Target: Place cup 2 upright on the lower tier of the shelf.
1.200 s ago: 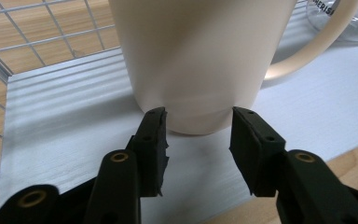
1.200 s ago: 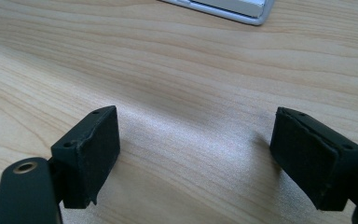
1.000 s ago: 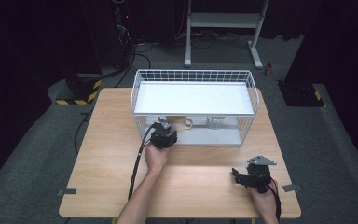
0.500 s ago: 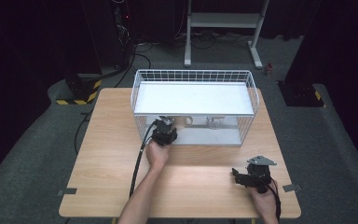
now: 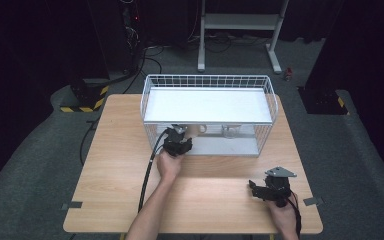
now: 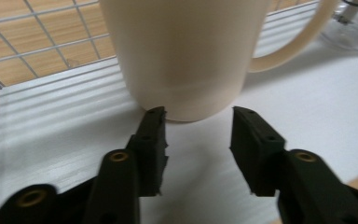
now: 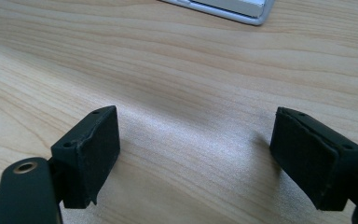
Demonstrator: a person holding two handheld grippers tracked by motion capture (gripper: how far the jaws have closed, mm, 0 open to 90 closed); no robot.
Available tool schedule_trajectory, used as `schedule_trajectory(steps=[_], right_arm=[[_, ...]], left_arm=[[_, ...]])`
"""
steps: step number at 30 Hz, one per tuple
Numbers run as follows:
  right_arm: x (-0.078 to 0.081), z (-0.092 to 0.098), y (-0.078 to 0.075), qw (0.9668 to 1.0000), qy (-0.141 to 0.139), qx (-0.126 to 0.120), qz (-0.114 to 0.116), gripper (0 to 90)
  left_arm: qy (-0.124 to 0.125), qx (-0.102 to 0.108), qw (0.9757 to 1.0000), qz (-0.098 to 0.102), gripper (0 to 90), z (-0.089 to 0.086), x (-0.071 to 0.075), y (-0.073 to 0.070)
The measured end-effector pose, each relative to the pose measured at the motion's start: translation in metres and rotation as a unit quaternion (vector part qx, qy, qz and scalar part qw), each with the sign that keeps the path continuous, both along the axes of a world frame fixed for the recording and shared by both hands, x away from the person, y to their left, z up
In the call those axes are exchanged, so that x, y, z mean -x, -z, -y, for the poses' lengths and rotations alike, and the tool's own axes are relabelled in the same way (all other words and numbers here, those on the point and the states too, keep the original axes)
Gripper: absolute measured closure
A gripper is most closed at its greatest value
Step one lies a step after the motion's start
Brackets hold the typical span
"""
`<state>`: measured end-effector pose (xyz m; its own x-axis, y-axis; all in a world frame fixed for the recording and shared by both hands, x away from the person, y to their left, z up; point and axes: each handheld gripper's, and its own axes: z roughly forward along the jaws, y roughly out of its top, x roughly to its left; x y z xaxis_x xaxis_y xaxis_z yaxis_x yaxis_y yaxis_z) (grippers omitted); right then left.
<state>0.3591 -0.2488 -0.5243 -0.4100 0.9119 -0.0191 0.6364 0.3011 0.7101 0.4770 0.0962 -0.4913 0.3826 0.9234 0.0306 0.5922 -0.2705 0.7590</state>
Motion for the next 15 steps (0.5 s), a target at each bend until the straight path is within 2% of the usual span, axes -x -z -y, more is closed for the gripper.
schedule_trajectory(steps=[2,5,6,7,11,13,14,15], right_arm=[[0.0,0.0,0.0,1.0,0.0,0.0,0.0,15.8],[0.0,0.0,0.0,1.0,0.0,0.0,0.0,15.8],[0.0,0.0,0.0,1.0,0.0,0.0,0.0,15.8],[0.0,0.0,0.0,1.0,0.0,0.0,0.0,15.8],[0.0,0.0,0.0,1.0,0.0,0.0,0.0,15.8],[0.0,0.0,0.0,1.0,0.0,0.0,0.0,15.8],[0.0,0.0,0.0,1.0,0.0,0.0,0.0,15.8],[0.0,0.0,0.0,1.0,0.0,0.0,0.0,15.8]], left_arm=[[-0.001,0.0,1.0,0.005,47.1,-0.001,0.003,-0.002],[0.005,0.01,0.9999,0.002,41.2,-0.002,0.007,-0.004],[0.0,0.003,1.0,0.005,39.7,-0.003,0.008,-0.005],[-0.008,0.012,0.9999,0.005,38.7,-0.002,0.01,-0.005],[0.001,0.011,0.9999,0.006,35.4,-0.004,0.013,-0.008],[0.004,0.019,0.9998,0.009,34.1,-0.003,0.015,-0.009],[0.009,0.036,0.9993,0.002,33.9,-0.003,0.016,-0.008],[0.007,0.038,0.9993,0.001,33.5,-0.002,0.018,-0.008]])
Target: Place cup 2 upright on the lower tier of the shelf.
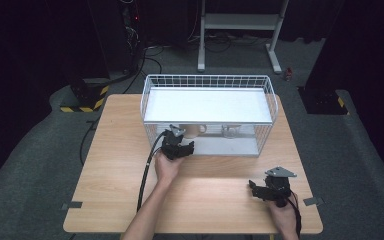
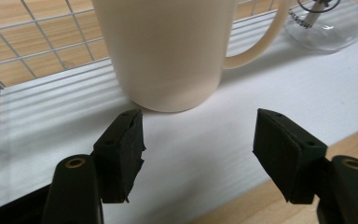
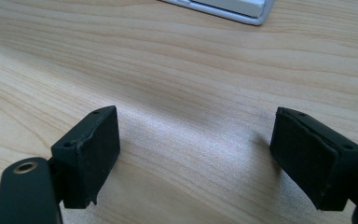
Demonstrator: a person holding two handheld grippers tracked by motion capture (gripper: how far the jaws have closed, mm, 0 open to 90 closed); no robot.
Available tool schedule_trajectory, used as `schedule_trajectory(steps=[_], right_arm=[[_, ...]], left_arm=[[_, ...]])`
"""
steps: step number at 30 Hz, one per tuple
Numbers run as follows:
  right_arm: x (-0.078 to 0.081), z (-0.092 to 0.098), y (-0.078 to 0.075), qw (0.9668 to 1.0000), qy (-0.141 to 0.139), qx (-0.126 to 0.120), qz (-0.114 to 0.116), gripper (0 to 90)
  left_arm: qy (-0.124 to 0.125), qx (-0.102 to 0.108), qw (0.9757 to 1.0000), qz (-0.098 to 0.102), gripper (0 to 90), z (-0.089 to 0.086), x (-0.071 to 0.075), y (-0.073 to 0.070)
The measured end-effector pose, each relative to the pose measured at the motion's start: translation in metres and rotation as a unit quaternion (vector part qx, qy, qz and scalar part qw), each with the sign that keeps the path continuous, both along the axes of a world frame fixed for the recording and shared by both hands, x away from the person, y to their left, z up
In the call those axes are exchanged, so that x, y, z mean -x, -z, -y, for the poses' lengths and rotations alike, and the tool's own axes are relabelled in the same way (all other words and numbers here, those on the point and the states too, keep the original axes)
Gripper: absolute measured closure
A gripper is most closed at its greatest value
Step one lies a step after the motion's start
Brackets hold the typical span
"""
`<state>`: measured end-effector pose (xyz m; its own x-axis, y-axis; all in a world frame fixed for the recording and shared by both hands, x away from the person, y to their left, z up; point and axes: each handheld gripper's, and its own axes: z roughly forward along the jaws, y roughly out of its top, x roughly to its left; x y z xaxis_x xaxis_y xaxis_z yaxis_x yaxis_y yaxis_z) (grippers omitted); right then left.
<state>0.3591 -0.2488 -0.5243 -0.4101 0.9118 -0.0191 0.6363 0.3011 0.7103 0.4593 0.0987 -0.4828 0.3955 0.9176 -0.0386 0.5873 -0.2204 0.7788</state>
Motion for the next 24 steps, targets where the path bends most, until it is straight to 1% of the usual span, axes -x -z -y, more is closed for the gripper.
schedule_trajectory(steps=[1,2,3,4,5,6,9,10,14,16,18,24], right_arm=[[0.0,0.0,0.0,1.0,0.0,0.0,0.0,15.8],[0.0,0.0,0.0,1.0,0.0,0.0,0.0,15.8],[0.0,0.0,0.0,1.0,0.0,0.0,0.0,15.8],[0.0,0.0,0.0,1.0,0.0,0.0,0.0,15.8],[0.0,0.0,0.0,1.0,0.0,0.0,0.0,15.8],[0.0,0.0,0.0,1.0,0.0,0.0,0.0,15.8],[0.0,0.0,0.0,1.0,0.0,0.0,0.0,15.8],[0.0,0.0,0.0,1.0,0.0,0.0,0.0,15.8],[0.0,0.0,0.0,1.0,0.0,0.0,0.0,15.8],[0.0,0.0,0.0,1.0,0.001,-0.001,-0.001,15.8],[0.0,0.0,0.0,1.0,0.001,-0.001,-0.001,15.8],[0.0,0.0,0.0,1.0,0.001,-0.001,-0.001,15.8]], left_arm=[[0.0,-0.004,1.0,0.001,33.1,-0.001,0.001,0.0],[0.005,-0.002,1.0,0.002,32.7,-0.001,0.002,0.0],[0.008,-0.012,0.9999,0.005,32.2,-0.002,0.003,0.0],[0.01,-0.004,0.9999,0.001,31.9,-0.001,0.004,0.0],[0.009,-0.011,0.9999,0.006,31.6,-0.002,0.005,0.0],[0.013,-0.015,0.9998,0.006,31.2,-0.003,0.005,-0.001],[0.015,-0.003,0.9999,0.007,30.5,-0.005,0.01,-0.002],[0.016,-0.003,0.9998,0.01,30.4,-0.006,0.011,-0.002],[0.013,0.0,0.9999,0.01,29.8,-0.009,0.016,-0.002],[0.01,-0.004,0.9999,0.006,29.5,-0.01,0.019,-0.003],[0.012,-0.005,0.9999,0.01,29.4,-0.013,0.022,-0.004],[0.01,0.013,0.9998,0.014,29.2,-0.019,0.03,-0.006]])
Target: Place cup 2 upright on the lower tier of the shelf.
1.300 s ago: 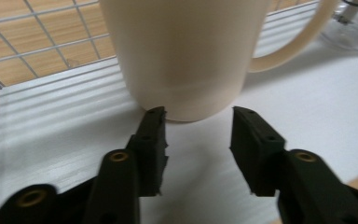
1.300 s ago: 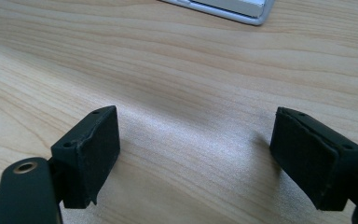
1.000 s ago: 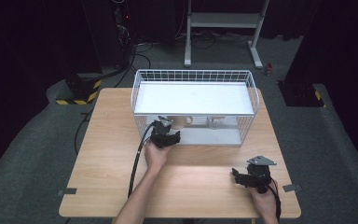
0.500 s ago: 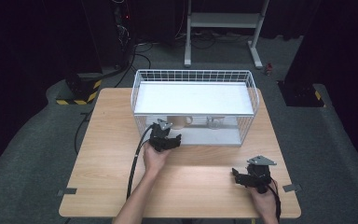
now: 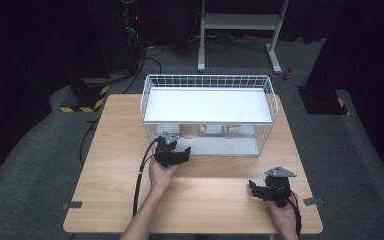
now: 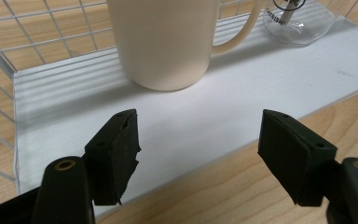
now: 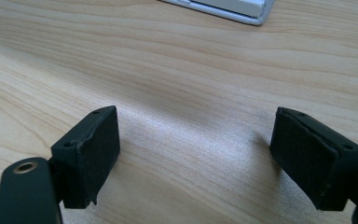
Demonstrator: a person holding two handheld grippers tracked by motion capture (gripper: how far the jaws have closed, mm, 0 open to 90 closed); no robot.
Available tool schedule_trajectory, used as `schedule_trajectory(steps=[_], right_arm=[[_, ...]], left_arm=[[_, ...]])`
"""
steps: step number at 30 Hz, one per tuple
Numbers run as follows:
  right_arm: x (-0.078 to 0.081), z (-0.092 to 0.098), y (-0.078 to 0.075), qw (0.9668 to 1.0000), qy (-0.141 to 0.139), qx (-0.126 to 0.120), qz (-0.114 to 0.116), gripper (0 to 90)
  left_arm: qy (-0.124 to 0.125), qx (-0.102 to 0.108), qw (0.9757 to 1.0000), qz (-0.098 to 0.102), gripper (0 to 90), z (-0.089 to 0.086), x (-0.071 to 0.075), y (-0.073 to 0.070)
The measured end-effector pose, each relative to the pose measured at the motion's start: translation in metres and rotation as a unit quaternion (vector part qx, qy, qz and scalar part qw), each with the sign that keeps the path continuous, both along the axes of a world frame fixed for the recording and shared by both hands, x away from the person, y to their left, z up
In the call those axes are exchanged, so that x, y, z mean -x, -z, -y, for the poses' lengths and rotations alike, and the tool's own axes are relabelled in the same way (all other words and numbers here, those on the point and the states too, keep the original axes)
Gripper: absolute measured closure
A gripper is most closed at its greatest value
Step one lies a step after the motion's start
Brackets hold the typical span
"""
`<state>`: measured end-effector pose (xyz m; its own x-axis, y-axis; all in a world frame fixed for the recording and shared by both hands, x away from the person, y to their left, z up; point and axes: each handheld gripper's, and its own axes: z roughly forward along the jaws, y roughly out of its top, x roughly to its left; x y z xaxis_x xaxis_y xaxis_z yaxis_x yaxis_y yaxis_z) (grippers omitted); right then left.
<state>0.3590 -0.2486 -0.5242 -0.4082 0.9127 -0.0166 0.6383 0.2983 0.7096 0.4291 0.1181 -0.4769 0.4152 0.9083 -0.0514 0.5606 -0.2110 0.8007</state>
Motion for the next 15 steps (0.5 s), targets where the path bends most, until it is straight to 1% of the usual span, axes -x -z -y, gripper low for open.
schedule_trajectory(steps=[1,4,9,14,15], right_arm=[[0.0,0.0,0.0,1.0,0.0,0.0,0.0,15.8],[0.0,0.0,0.0,1.0,0.0,0.0,0.0,15.8],[0.0,0.0,0.0,1.0,0.0,0.0,0.0,15.8],[0.0,0.0,0.0,1.0,0.0,0.0,0.0,15.8],[0.0,0.0,0.0,1.0,0.0,0.0,0.0,15.8]], left_arm=[[0.0,0.007,1.0,-0.001,29.0,-0.001,0.002,0.001],[0.001,0.007,1.0,0.0,28.4,-0.003,0.006,0.002],[0.003,0.019,0.9998,-0.002,27.6,-0.008,0.013,0.003],[0.005,0.02,0.9998,-0.001,27.2,-0.011,0.019,0.004],[0.003,0.025,0.9997,-0.002,27.2,-0.011,0.02,0.004]])
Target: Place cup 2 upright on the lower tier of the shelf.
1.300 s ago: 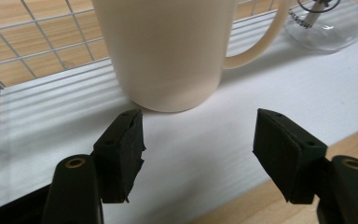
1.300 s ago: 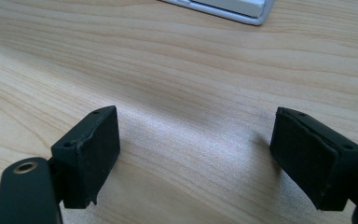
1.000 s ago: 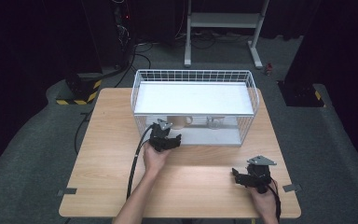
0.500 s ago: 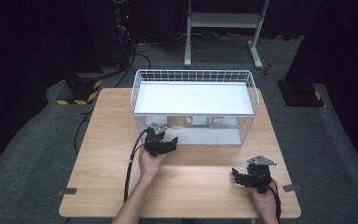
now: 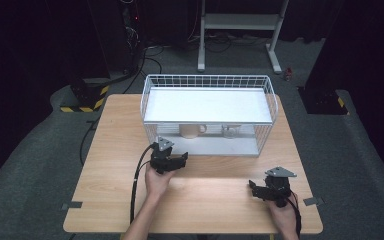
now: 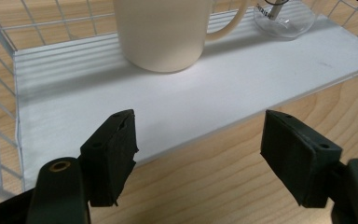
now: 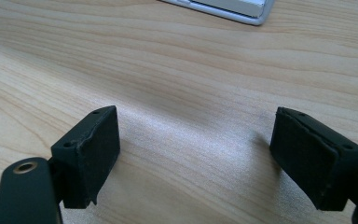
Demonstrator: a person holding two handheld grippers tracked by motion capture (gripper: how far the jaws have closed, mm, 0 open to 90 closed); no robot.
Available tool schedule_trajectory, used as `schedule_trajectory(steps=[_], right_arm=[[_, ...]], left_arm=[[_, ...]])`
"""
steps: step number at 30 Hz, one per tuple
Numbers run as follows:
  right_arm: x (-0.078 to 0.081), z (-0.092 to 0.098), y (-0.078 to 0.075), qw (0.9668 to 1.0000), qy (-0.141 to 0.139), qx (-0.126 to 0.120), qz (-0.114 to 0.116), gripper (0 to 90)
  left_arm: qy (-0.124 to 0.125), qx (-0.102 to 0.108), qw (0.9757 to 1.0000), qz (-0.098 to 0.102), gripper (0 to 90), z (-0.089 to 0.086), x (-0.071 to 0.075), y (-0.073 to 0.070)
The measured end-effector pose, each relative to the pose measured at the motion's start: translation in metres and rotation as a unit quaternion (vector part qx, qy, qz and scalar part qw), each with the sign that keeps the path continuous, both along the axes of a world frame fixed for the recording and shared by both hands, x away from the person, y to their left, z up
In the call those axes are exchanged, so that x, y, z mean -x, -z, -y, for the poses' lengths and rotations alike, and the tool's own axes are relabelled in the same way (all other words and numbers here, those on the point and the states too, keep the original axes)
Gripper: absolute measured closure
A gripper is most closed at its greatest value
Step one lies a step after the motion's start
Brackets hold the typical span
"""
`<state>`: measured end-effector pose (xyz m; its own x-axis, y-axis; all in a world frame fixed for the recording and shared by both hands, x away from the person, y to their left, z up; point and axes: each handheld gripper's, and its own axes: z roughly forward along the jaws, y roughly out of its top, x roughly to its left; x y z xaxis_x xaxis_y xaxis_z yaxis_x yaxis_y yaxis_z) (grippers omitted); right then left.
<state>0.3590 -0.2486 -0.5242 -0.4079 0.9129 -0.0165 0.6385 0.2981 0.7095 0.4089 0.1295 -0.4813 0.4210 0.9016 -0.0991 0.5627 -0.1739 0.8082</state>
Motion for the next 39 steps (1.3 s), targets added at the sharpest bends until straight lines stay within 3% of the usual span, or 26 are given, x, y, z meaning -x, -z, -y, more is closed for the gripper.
schedule_trajectory(steps=[17,23,25,29,39], right_arm=[[0.0,0.0,0.0,1.0,0.0,0.0,0.0,15.8],[0.0,0.0,0.0,1.0,0.0,0.0,0.0,15.8],[0.0,0.0,0.0,1.0,0.0,0.0,0.0,15.8],[0.0,0.0,0.0,1.0,0.0,0.0,0.0,15.8],[0.0,0.0,0.0,1.0,0.0,0.0,0.0,15.8]], left_arm=[[0.002,0.005,1.0,0.006,25.3,-0.01,0.02,0.003],[0.004,-0.003,1.0,0.005,24.3,-0.014,0.027,0.005],[0.002,0.006,1.0,0.003,24.3,-0.016,0.031,0.007],[0.002,-0.001,1.0,0.002,24.1,-0.02,0.037,0.009],[-0.011,0.012,0.9999,-0.002,24.1,-0.031,0.047,0.014]])
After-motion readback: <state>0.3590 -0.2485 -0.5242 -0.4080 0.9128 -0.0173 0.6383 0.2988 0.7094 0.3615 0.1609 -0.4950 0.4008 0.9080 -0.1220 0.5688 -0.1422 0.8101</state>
